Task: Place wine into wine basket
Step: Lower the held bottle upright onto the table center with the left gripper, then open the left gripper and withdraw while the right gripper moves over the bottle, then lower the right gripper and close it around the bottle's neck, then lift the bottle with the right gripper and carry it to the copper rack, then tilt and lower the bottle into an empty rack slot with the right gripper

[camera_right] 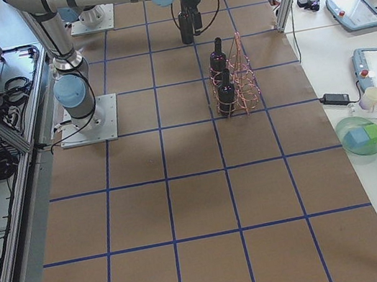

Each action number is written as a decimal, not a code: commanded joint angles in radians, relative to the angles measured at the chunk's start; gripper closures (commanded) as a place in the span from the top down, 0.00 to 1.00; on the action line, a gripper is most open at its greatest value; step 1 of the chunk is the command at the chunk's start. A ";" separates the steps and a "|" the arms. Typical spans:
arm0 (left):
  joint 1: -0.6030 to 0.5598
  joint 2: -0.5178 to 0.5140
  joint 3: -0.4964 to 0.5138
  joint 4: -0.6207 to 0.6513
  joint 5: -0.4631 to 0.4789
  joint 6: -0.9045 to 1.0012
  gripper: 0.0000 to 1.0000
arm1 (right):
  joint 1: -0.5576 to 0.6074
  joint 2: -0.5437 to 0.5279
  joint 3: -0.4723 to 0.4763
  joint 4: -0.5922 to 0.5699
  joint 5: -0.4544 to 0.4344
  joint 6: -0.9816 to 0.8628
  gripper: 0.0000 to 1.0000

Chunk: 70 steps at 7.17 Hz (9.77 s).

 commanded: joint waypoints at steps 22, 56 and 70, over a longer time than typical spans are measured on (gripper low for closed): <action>0.521 0.226 0.240 -0.819 -0.257 0.832 1.00 | 0.408 0.297 -0.181 -0.107 0.071 0.566 0.70; 0.388 0.192 0.188 -0.681 -0.246 0.671 1.00 | -0.190 0.114 -0.258 0.071 -0.045 -0.486 0.00; 0.386 0.203 0.171 -0.685 -0.243 0.672 1.00 | -0.191 0.172 -0.242 0.068 -0.042 -0.524 0.00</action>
